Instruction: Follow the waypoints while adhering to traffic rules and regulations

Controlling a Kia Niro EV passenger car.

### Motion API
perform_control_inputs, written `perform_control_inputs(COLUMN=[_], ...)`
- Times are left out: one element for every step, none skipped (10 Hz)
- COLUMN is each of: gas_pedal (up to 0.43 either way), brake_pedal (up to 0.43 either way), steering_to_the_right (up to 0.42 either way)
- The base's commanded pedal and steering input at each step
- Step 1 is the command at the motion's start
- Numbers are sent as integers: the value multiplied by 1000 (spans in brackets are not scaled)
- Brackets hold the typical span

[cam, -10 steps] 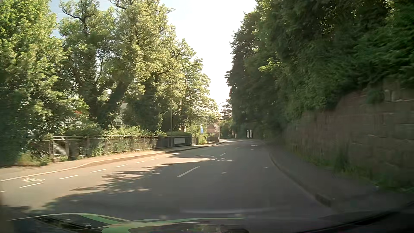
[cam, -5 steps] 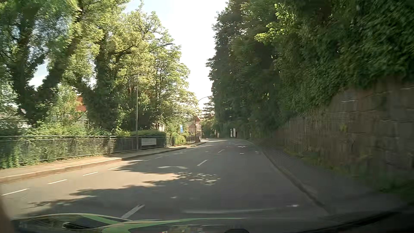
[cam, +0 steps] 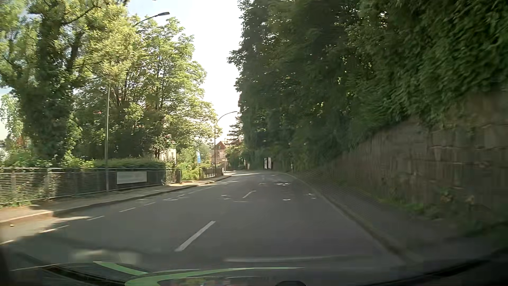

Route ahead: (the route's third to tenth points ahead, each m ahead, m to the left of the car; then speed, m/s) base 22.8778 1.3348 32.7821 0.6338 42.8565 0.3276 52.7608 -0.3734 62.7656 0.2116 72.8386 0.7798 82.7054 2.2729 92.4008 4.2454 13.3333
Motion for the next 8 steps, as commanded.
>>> perform_control_inputs(gas_pedal=[20, 28, 28, 28, 28, 28, 28, 28], brake_pedal=[0, 0, 0, 0, 0, 0, 0, 0], steering_to_the_right=[32, 27, 23, 16, 11, 9, 4, 0])
